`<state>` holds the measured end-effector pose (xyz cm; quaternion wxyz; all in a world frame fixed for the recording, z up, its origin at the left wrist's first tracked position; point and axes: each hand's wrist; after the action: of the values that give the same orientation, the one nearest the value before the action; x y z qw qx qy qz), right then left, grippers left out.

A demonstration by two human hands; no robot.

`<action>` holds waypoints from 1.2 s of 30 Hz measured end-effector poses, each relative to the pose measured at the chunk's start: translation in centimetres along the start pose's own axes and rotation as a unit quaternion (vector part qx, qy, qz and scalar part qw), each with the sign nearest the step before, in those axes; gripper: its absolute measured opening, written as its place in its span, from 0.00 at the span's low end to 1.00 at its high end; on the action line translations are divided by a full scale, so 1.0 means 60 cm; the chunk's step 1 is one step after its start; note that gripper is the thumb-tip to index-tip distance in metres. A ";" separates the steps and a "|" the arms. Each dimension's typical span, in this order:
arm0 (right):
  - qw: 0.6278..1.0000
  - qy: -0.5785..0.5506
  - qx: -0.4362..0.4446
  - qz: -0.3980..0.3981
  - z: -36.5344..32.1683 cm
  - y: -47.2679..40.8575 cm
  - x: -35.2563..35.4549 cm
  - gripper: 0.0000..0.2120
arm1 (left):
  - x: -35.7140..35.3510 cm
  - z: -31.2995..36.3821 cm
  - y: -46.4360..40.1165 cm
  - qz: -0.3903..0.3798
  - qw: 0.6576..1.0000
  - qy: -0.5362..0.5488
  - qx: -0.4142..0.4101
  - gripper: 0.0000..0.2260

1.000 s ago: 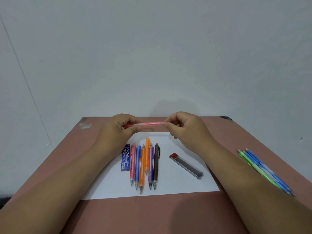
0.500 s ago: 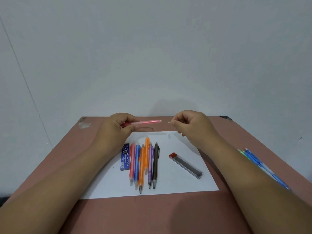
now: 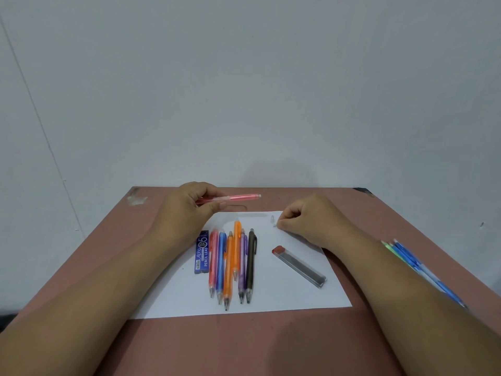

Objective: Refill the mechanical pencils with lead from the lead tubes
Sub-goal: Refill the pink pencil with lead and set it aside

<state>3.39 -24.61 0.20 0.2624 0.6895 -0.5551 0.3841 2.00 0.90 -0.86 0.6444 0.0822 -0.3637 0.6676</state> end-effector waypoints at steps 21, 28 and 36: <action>0.977 -0.149 0.123 0.087 -0.044 0.005 -0.018 0.09 | -0.002 -0.002 0.001 -0.016 1.000 0.005 -0.025 0.04; 0.968 -0.213 0.097 0.087 -0.047 -0.007 -0.021 0.05 | -0.003 -0.002 0.001 -0.015 1.000 -0.011 -0.025 0.09; 0.968 -0.212 0.032 0.129 -0.001 -0.028 -0.003 0.04 | -0.004 -0.005 -0.004 -0.005 0.998 -0.048 0.033 0.14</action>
<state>5.01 -24.04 0.21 0.0650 0.6860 -0.6698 0.2768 2.35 0.90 -1.13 0.6265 0.1374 -0.3719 0.6711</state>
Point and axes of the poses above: each hand's wrist, its own y-axis away from the middle knuckle, its own x-axis out of the back of the hand, z = x × y, and after that the axes turned 9 degrees about -z, right-handed
